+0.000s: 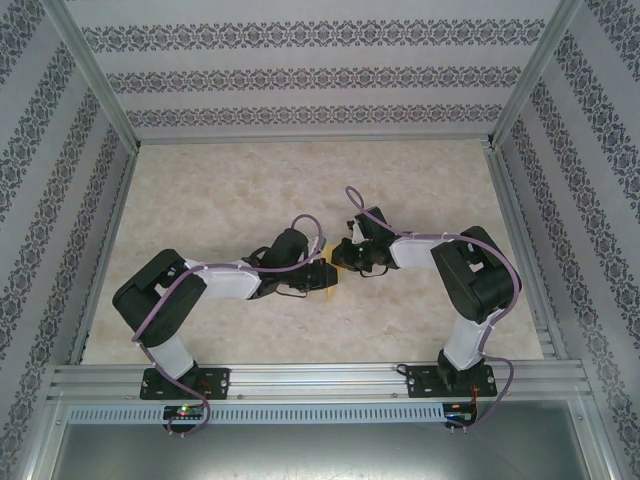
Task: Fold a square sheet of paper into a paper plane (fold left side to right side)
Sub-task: Fold the wing for the fifth time at the center of the table.
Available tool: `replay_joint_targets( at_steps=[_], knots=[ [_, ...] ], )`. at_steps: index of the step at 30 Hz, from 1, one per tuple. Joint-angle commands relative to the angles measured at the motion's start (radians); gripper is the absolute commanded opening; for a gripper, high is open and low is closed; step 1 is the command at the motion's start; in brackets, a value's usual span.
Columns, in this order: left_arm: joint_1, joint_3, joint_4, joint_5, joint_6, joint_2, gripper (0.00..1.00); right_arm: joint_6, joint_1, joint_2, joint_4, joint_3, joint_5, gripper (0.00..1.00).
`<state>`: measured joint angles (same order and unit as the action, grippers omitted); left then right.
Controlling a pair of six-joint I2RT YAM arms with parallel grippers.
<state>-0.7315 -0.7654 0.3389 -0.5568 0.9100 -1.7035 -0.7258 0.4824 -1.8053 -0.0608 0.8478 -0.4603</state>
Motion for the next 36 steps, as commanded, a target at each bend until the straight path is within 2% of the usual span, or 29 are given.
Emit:
replay_joint_targets(
  at_steps=[1, 27, 36],
  knots=[
    [-0.014, -0.017, -0.029, 0.005, -0.015, -0.033, 0.13, 0.031, -0.002, -0.037, 0.085, -0.029, 0.05, 0.12],
    [-0.038, 0.013, -0.037, 0.03, 0.001, -0.14, 0.12, 0.04, -0.001, -0.029, 0.085, -0.013, 0.042, 0.12],
    [-0.051, 0.029, -0.139, 0.127, -0.006, -0.136, 0.03, 0.046, -0.043, 0.166, -0.045, -0.074, -0.012, 0.06]
  ],
)
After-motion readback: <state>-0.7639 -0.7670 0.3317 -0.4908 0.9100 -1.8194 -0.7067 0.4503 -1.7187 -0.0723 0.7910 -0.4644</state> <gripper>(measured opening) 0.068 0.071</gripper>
